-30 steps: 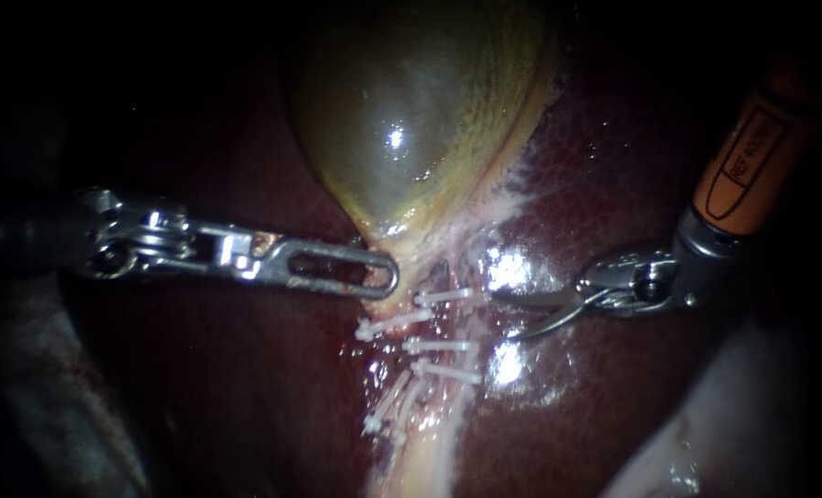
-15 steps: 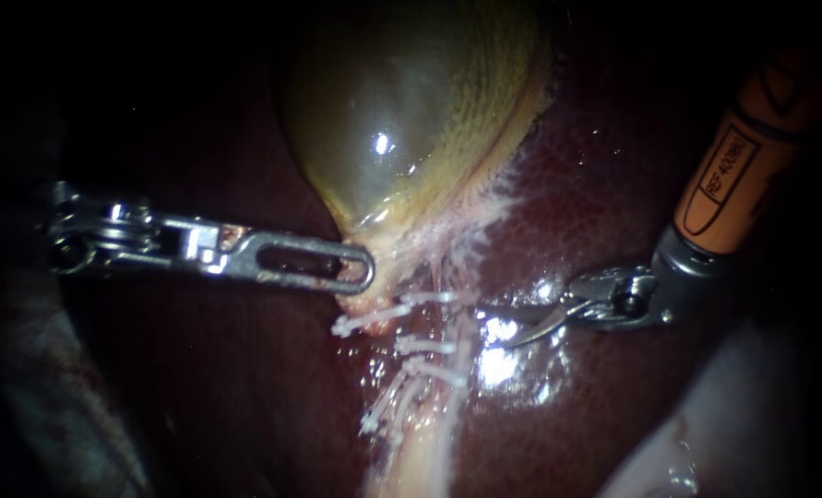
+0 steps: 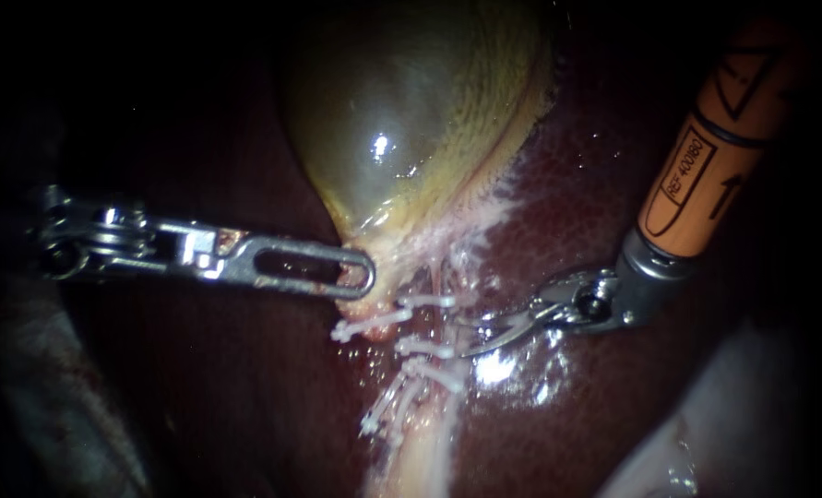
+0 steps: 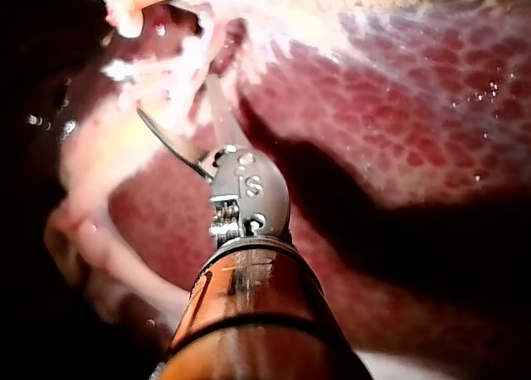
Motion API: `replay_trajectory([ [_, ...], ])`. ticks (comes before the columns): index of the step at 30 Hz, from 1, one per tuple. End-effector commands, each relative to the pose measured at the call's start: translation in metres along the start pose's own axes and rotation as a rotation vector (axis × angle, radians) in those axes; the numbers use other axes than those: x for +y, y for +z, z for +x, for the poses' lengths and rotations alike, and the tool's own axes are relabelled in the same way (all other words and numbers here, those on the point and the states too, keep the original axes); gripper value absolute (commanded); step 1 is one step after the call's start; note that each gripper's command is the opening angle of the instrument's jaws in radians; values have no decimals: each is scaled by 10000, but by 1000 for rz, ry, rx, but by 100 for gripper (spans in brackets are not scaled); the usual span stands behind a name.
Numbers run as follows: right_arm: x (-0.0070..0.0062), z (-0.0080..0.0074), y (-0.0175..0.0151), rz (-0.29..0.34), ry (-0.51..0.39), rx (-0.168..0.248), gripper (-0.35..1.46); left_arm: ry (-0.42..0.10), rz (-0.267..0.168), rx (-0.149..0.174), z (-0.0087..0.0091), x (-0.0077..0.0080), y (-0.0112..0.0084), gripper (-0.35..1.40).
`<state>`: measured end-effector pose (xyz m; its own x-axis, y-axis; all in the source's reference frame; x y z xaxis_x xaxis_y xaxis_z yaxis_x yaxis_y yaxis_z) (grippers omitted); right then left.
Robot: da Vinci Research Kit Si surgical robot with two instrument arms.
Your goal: Go to the cutting position right tube
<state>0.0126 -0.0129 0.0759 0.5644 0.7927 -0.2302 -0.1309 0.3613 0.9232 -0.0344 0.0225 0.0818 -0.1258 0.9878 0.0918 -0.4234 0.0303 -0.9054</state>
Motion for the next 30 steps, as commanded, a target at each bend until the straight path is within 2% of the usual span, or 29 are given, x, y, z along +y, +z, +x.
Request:
replay_trajectory([
  [1,0,1,1,-1,0,1,111,1,1,0,0,1,0,-35],
  [30,7,15,20,-10,20,10,96,5,0,3,-2,8,-1,-35],
])
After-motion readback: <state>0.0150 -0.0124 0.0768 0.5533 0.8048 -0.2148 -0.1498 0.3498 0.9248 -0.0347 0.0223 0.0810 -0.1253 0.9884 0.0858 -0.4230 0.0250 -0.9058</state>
